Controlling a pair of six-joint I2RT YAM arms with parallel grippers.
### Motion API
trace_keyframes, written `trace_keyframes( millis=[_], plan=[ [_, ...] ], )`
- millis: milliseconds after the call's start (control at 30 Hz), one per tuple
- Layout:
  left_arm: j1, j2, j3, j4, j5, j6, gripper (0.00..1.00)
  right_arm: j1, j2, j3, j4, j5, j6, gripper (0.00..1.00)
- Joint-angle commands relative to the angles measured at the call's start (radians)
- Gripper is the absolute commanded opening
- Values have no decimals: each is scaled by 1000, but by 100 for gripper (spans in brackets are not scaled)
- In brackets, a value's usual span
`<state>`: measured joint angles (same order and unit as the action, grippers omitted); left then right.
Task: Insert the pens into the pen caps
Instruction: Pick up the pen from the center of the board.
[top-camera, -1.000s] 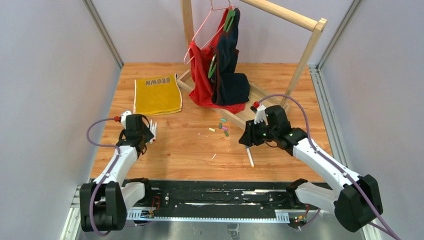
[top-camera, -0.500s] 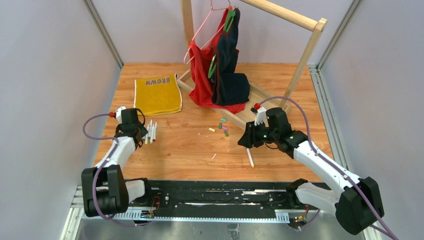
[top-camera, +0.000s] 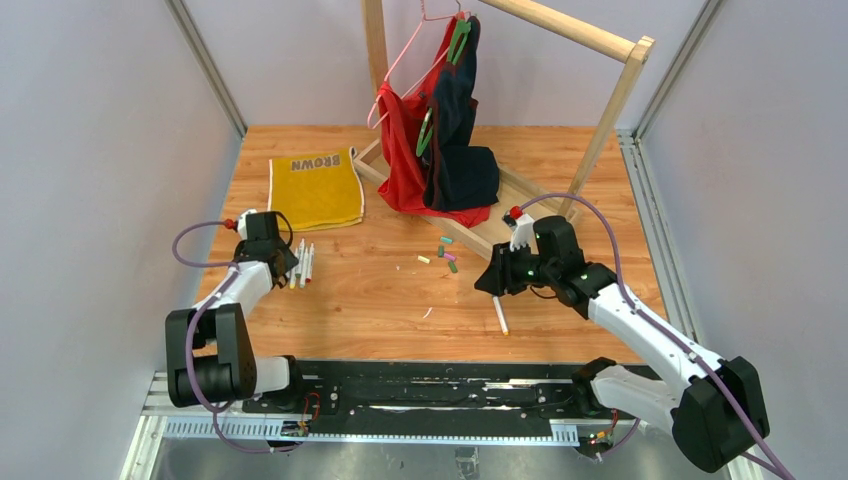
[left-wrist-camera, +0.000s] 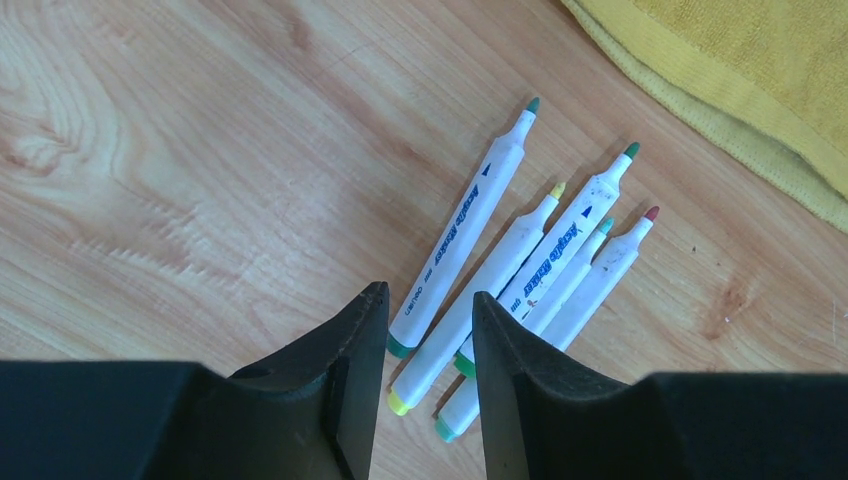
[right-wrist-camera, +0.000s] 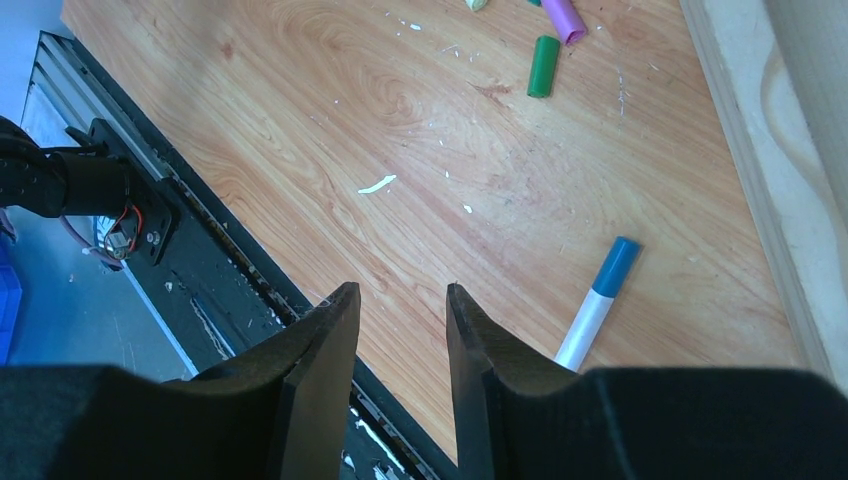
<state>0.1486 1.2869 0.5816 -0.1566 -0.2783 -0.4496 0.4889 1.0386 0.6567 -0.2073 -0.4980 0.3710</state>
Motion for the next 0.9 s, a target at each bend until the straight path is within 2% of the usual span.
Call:
trace_keyframes(
  millis=[0,633,867],
  plan=[
    [8,37,54,14,3,18,41,-13,-14,-21,26,-17,19,38],
    [48,178,128,-44,43,37,39,-13,-41,-38,27,-29,23,37],
    [55,206,143,-55,70,46,32,-13,-69,-42,13,-18,26,37]
  ],
)
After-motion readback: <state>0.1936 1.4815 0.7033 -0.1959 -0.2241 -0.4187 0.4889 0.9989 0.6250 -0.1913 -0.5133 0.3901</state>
